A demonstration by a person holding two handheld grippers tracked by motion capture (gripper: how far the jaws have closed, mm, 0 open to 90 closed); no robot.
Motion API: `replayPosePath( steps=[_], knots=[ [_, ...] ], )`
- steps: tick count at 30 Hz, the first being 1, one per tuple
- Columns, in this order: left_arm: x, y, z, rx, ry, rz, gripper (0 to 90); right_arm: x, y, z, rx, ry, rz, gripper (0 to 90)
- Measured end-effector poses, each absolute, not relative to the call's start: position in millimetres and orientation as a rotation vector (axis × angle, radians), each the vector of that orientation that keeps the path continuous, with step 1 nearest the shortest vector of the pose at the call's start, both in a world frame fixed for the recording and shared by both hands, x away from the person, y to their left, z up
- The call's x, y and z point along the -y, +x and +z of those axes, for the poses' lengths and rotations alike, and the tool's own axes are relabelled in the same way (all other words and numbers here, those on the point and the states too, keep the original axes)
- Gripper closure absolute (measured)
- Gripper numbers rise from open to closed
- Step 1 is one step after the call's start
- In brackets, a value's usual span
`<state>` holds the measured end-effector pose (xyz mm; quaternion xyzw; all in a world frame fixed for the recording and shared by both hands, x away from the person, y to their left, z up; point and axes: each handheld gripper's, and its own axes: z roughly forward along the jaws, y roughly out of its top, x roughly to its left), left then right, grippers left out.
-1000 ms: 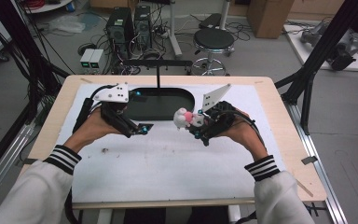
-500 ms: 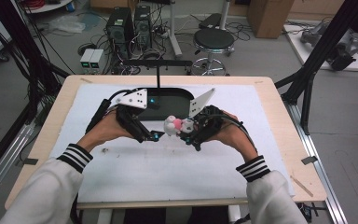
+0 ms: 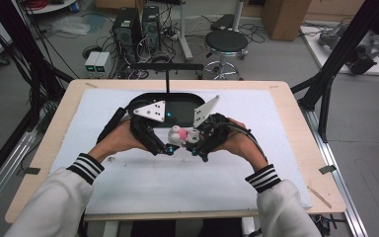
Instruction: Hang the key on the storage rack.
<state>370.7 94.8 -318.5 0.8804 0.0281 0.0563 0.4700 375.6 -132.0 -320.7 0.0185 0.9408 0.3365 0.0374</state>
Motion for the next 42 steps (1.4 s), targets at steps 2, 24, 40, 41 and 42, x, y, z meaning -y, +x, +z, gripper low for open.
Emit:
replayPosePath(
  steps=[2, 24, 40, 41, 42],
  knots=[
    [-93, 371, -320, -0.052, 2.171, 0.140, 16.1, 130, 375, -321, -2.889, 0.053, 1.038, 42.6],
    [-95, 368, -320, 0.010, 2.212, 0.165, 55.9, 128, 376, -322, -2.908, 0.033, 1.013, 42.4],
    [-110, 371, -313, -0.121, 2.170, 0.176, 56.7, 145, 377, -316, -2.675, 0.329, 1.183, 0.4],
    [-114, 372, -311, -0.176, 2.163, 0.180, 56.7, 150, 378, -316, -2.656, 0.362, 1.211, 0.4],
    [-114, 372, -311, -0.176, 2.163, 0.180, 56.7, 150, 378, -316, -2.656, 0.362, 1.211, 0.4]
  ],
)
